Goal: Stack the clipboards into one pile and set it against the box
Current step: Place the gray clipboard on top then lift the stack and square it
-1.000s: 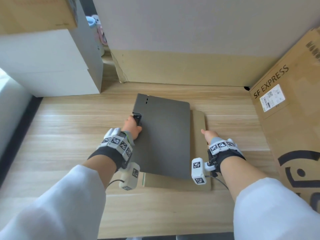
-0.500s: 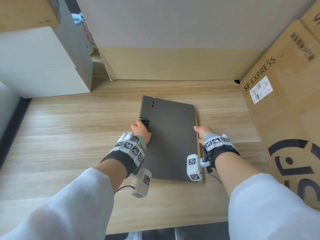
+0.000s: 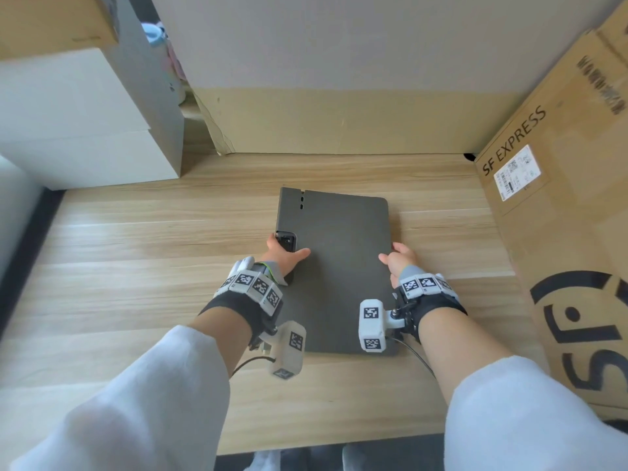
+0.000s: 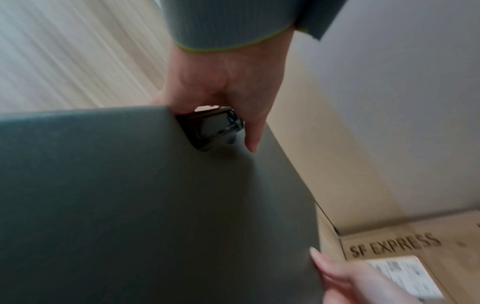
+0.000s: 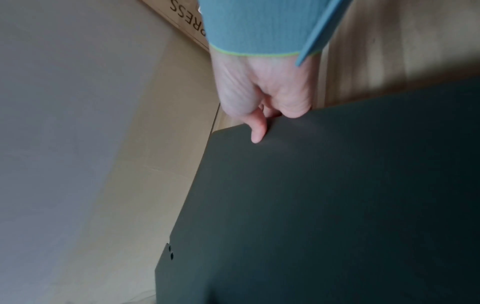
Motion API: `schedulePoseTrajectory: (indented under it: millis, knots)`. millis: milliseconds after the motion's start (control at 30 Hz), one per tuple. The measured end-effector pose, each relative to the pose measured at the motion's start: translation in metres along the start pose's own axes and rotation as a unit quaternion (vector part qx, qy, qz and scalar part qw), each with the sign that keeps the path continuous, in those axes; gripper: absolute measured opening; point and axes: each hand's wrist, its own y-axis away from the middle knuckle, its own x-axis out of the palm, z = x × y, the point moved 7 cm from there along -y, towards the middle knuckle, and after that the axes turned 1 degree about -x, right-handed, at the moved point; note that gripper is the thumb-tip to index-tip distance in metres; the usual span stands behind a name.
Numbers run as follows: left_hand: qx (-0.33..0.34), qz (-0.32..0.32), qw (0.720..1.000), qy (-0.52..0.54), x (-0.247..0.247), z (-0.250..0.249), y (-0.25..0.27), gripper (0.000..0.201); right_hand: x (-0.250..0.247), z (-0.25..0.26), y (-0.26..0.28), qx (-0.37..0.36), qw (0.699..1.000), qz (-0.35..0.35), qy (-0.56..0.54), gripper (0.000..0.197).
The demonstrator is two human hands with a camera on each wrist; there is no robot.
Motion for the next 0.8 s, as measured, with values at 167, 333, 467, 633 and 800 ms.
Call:
schedulePoseTrajectory:
  millis: [167, 333, 467, 633, 800]
  knots:
    - [-0.001, 0.052, 0.997, 0.049, -0.016, 0.017, -0.02, 0.095, 0.008, 0.038, 0.016, -0.075, 0.992, 0.015, -0.101, 0.056]
    - [0.076, 0.035, 0.979, 0.187, -0.052, -0.023, -0.007, 0.089, 0.02, 0.105, 0.052, -0.192, 0.971, 0.095, -0.102, 0.054]
    - [0.186, -0.037, 0.967, 0.172, -0.093, -0.06, 0.01, 0.051, 0.027, 0.138, 0.069, -0.255, 0.96, 0.112, -0.04, 0.052]
    - [0.27, -0.057, 0.949, 0.153, -0.122, -0.078, 0.015, 0.081, 0.031, 0.15, 0.094, -0.288, 0.95, 0.119, -0.002, 0.06]
    - [0.29, -0.06, 0.943, 0.151, -0.13, -0.07, 0.01, 0.092, 0.044, 0.145, 0.102, -0.294, 0.947, 0.128, 0.0, 0.064]
